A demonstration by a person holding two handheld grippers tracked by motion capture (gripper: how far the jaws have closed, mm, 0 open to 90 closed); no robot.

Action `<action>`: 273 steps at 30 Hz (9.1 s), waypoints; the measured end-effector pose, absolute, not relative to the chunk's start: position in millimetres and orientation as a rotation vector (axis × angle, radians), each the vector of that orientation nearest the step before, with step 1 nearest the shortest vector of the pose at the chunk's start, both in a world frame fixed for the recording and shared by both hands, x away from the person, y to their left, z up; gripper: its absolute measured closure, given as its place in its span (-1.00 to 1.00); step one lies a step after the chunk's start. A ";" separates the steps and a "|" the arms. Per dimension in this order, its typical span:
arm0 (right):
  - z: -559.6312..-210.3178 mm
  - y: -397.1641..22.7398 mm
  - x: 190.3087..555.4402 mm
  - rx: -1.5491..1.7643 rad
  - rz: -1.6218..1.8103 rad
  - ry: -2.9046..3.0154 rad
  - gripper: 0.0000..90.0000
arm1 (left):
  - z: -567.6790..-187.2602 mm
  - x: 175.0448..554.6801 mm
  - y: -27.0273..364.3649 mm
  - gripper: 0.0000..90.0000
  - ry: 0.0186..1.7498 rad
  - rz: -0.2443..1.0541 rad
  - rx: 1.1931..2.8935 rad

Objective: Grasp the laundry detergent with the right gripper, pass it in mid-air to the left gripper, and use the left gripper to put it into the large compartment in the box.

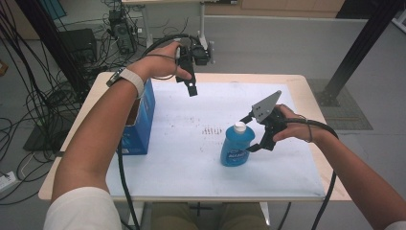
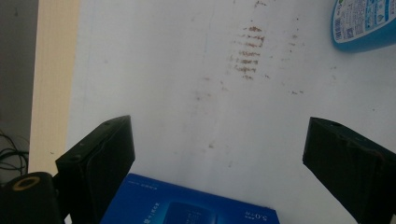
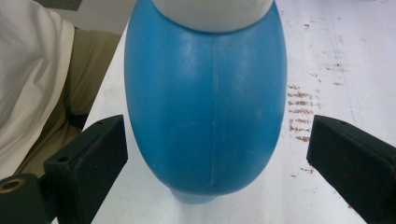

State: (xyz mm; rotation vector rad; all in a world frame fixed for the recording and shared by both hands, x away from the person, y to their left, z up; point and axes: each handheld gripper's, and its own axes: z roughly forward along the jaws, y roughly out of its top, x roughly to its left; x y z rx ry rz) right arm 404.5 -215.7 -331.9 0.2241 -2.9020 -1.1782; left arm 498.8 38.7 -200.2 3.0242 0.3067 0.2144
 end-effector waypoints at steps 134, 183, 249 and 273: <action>-374.5 -209.7 399.3 0.237 -1.384 -2.782 -0.43 | -210.0 498.8 41.3 -0.78 0.330 0.203 3.024; -384.6 -205.5 398.7 0.252 -1.435 -2.746 -0.12 | -212.9 499.7 43.3 -0.78 0.341 0.198 3.020; -387.7 -206.7 402.6 0.227 -1.440 -2.693 -0.03 | -211.4 497.5 42.9 -0.77 0.340 0.208 3.017; -388.2 -206.8 403.3 0.219 -1.441 -2.685 -0.03 | -210.6 496.9 43.3 -0.77 0.342 0.209 3.014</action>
